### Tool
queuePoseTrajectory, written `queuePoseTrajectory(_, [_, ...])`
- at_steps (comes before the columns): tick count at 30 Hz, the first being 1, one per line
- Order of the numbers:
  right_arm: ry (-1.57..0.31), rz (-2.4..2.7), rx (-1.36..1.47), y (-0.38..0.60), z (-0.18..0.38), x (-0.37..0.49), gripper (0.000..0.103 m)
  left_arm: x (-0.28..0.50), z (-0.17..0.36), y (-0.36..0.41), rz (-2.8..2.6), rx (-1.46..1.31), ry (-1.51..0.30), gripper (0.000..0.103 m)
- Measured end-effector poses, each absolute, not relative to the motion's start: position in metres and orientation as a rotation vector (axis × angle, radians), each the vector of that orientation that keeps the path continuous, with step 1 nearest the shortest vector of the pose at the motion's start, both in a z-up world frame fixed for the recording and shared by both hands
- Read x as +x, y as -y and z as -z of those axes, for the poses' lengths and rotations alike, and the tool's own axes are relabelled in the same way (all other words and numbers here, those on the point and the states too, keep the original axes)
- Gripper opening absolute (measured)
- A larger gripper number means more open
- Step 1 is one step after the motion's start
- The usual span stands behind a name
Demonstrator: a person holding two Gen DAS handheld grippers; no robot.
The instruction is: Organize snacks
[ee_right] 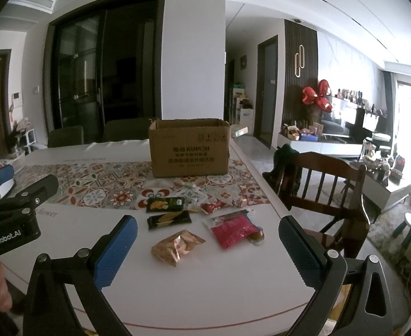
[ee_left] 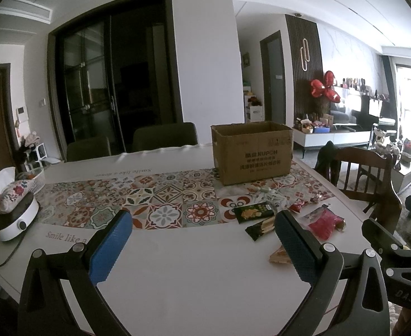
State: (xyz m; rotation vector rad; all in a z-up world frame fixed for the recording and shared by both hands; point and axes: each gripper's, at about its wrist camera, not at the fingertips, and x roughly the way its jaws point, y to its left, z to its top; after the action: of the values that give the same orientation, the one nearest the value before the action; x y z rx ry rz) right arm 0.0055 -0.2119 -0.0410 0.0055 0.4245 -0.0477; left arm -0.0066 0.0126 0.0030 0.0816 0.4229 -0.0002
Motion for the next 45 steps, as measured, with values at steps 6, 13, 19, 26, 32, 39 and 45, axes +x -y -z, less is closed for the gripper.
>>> queuePoseTrajectory(6, [-0.423, 0.047, 0.004, 0.2117, 0.0409, 0.0056, 0.102, -0.0074, -0.0021, -0.012, 0.002, 0.081, -0.42, 0.103])
queuePoseTrajectory(13, [-0.422, 0.048, 0.003, 0.2118, 0.0409, 0.0052, 0.102, -0.0075, -0.0017, -0.0112, 0.002, 0.083, -0.42, 0.103])
queuePoseTrajectory(19, [-0.422, 0.048, 0.003, 0.2118, 0.0408, 0.0048, 0.102, -0.0077, -0.0014, -0.0111, 0.001, 0.083, -0.419, 0.103])
queuePoseTrajectory(26, [-0.422, 0.048, 0.001, 0.2112, 0.0406, 0.0053, 0.102, -0.0084, -0.0019, -0.0118, 0.0, 0.083, -0.419, 0.103])
queuePoseTrajectory(32, [-0.422, 0.048, 0.001, 0.2109, 0.0405, 0.005, 0.102, -0.0079, -0.0014, -0.0111, 0.001, 0.084, -0.419, 0.103])
queuePoseTrajectory(39, [-0.422, 0.048, 0.001, 0.2107, 0.0403, 0.0051, 0.102, -0.0045, -0.0018, -0.016, -0.006, 0.085, -0.422, 0.103])
queuePoseTrajectory(45, [-0.422, 0.049, 0.001, 0.2119, 0.0406, 0.005, 0.102, -0.0039, -0.0026, -0.018, -0.016, 0.099, -0.417, 0.103])
